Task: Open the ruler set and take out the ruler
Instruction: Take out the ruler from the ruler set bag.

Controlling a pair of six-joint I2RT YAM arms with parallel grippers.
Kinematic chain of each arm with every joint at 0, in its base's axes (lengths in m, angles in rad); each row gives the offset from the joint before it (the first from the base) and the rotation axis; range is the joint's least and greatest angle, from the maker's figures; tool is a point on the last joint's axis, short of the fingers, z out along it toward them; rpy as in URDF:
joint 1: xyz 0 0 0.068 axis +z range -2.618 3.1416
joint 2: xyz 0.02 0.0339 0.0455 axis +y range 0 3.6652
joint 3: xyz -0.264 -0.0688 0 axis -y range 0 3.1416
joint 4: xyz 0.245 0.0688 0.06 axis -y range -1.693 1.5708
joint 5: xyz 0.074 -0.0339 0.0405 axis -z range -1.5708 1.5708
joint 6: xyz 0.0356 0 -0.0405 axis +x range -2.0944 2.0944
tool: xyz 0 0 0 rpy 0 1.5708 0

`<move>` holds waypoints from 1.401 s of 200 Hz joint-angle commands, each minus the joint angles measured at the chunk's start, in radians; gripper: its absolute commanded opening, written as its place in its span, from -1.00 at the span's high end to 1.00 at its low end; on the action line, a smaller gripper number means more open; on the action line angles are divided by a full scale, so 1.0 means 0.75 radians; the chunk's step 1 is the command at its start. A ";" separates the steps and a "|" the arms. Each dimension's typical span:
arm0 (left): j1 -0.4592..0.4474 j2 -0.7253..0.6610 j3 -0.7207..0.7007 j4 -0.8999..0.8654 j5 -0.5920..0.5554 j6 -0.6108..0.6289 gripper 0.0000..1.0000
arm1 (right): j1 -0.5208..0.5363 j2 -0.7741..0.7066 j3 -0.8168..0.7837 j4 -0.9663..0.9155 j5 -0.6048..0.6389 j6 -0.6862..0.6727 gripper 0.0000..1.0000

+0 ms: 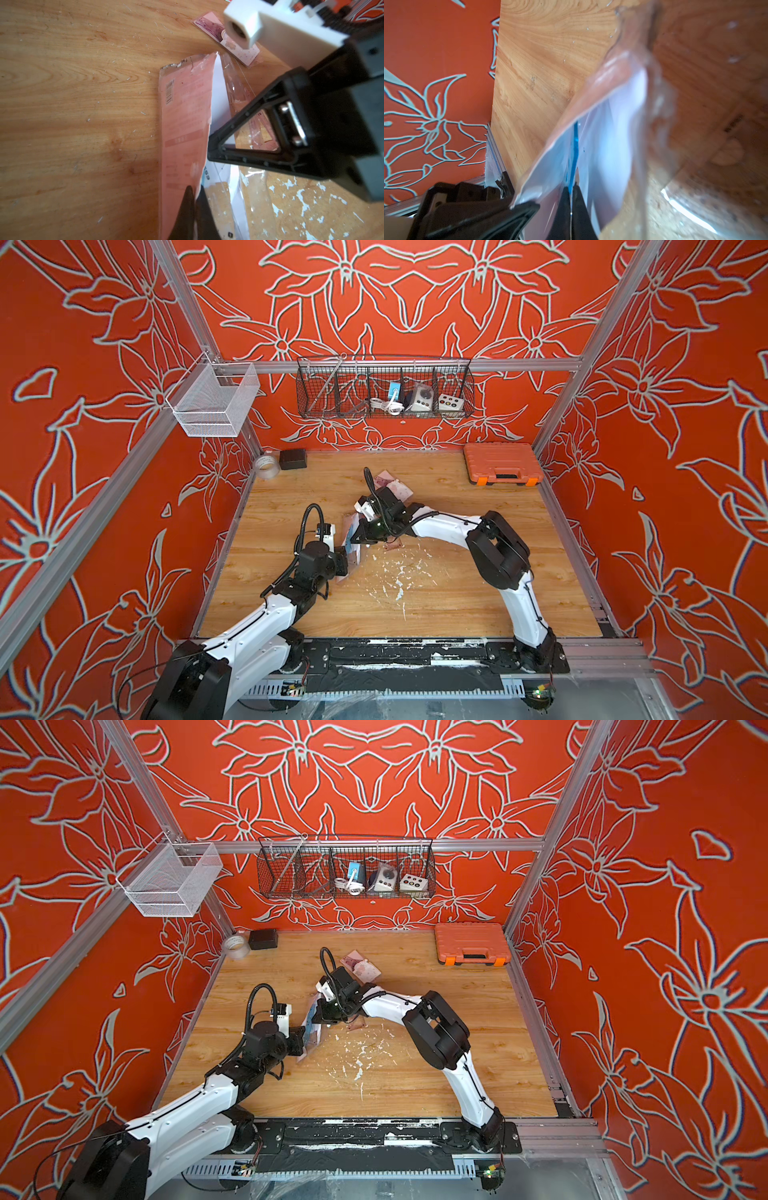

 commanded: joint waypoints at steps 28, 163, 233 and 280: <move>0.007 0.014 0.013 0.004 -0.034 -0.004 1.00 | -0.043 -0.101 -0.064 -0.043 0.029 -0.040 1.00; 0.008 0.048 0.032 -0.003 -0.036 -0.004 1.00 | -0.043 0.003 -0.045 -0.008 -0.049 -0.046 0.99; 0.006 0.059 0.047 -0.004 -0.017 0.001 1.00 | -0.044 0.072 -0.101 0.085 -0.128 -0.065 0.81; 0.006 0.058 0.048 -0.003 -0.020 0.001 1.00 | -0.044 0.108 -0.104 0.103 -0.162 -0.101 0.68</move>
